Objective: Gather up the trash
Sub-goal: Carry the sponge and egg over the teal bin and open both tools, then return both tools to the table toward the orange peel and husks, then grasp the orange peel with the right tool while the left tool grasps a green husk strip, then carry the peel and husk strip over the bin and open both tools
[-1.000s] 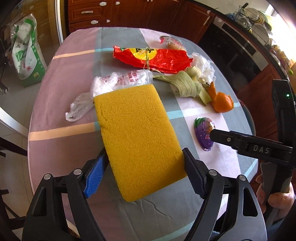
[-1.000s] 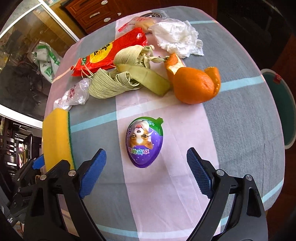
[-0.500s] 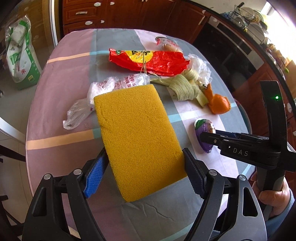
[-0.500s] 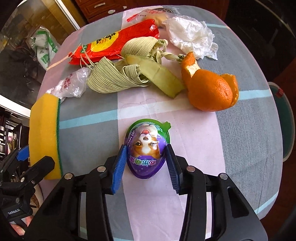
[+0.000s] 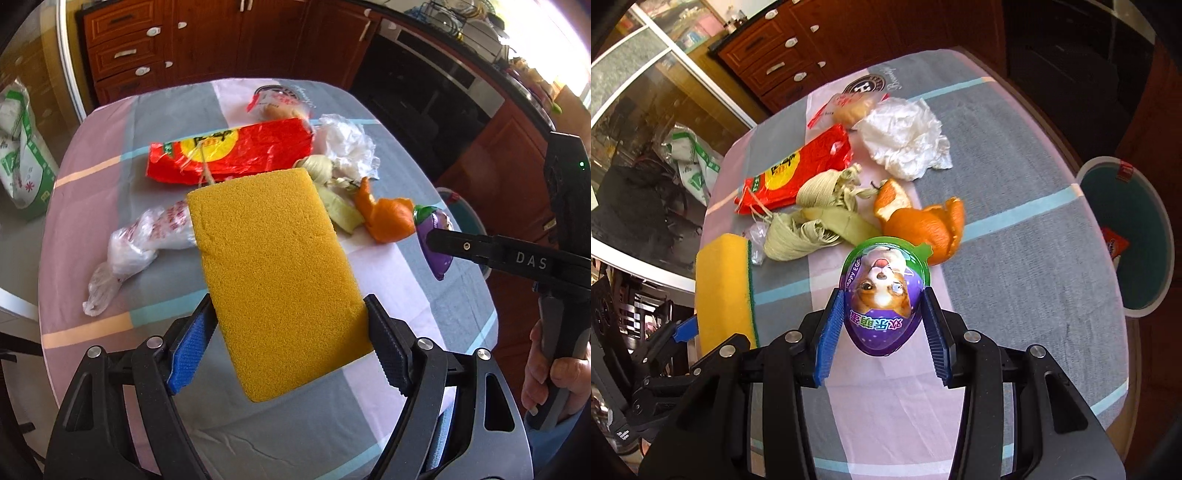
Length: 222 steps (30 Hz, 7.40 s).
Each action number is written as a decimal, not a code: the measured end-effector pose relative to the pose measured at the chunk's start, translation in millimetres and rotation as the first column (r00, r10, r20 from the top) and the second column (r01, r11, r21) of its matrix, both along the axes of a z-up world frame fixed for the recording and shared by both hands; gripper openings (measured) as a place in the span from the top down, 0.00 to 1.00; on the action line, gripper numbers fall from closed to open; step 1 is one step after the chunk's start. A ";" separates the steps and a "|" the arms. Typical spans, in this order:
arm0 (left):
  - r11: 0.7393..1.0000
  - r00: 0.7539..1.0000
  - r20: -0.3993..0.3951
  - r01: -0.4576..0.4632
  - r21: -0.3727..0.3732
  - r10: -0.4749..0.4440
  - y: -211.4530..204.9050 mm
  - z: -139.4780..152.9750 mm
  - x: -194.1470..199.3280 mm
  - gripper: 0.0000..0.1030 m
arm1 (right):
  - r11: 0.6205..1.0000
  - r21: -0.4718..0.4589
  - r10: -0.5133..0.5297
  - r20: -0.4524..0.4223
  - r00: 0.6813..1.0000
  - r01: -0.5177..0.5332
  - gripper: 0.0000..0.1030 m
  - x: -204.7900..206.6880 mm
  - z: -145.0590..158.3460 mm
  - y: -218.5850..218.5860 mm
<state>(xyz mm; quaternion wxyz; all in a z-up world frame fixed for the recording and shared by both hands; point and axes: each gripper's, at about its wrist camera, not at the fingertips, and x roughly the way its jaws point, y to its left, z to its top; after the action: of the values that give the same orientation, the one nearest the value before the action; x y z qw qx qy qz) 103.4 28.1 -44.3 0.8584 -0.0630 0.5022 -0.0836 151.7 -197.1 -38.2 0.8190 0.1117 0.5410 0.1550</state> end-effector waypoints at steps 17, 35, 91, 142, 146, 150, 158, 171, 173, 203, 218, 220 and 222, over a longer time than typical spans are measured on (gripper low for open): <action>0.944 0.945 0.030 0.323 0.067 -0.326 -183.5 25.0 62.1 0.23 | 0.935 0.135 -0.334 0.024 0.942 0.328 0.60 -1.9 -4.4 -206.9; 0.829 0.837 -0.092 0.547 0.119 -0.539 -346.3 -26.5 115.1 0.23 | 0.862 0.171 -0.480 -0.021 0.877 0.476 0.60 1.5 -30.4 -314.8; 0.908 0.906 -0.083 0.417 0.024 -0.414 -272.4 -13.4 104.5 0.06 | 0.885 0.073 -0.451 -0.111 0.886 0.460 0.18 21.6 -36.1 -261.1; 0.999 0.998 -0.041 0.044 0.022 -0.043 -17.6 -12.8 58.2 0.05 | 1.000 -0.025 -0.009 -0.105 0.994 0.007 0.63 66.5 -63.1 17.1; 1.000 0.998 -0.070 0.003 -0.018 -0.004 -38.6 -16.8 56.2 0.06 | 0.999 0.034 -0.037 -0.097 0.995 0.041 0.64 64.2 -59.4 -7.9; 0.995 0.992 -0.100 -0.082 -0.063 0.076 -63.5 -25.5 59.4 0.07 | 0.996 0.068 -0.057 -0.083 0.995 0.063 0.64 60.4 -56.0 -36.7; 0.954 0.949 -0.158 -0.289 -0.077 0.274 -83.6 -50.0 85.5 0.29 | 0.991 0.112 -0.064 -0.087 0.994 0.073 0.64 58.0 -54.2 -88.3; 0.902 0.894 -0.123 -0.429 0.036 0.430 -92.1 -62.3 113.1 0.69 | 0.985 0.166 -0.032 -0.096 0.995 0.048 0.64 69.9 -57.2 -121.3; 0.910 0.902 -0.133 -0.415 0.005 0.412 -88.6 -61.1 112.2 0.76 | 0.984 0.173 -0.028 -0.099 0.995 0.045 0.64 68.9 -59.4 -122.2; 0.987 0.984 -0.083 0.155 -0.052 -0.158 -223.1 -21.2 87.1 0.78 | 0.939 0.192 -0.284 -0.028 0.958 0.284 0.64 25.9 -25.8 -242.8; 0.915 0.909 -0.105 0.400 -0.042 -0.402 -305.8 -33.6 130.7 0.78 | 0.884 0.100 -0.447 -0.100 0.889 0.456 0.64 33.0 -56.4 -313.3; 0.908 0.901 -0.111 0.418 -0.044 -0.420 -312.1 -37.5 135.8 0.78 | 0.884 0.091 -0.449 -0.105 0.887 0.458 0.63 37.3 -60.5 -313.8; 0.898 0.890 -0.118 0.438 -0.041 -0.440 -318.4 -40.9 140.6 0.78 | 0.884 0.085 -0.450 -0.109 0.886 0.459 0.60 41.9 -63.5 -313.5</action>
<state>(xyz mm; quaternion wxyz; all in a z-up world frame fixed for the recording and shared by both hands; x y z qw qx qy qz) 243.9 -290.3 -85.2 0.7839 0.0413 0.5555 -0.2743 193.6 -510.7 -101.6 0.8013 0.2862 0.5251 -0.0172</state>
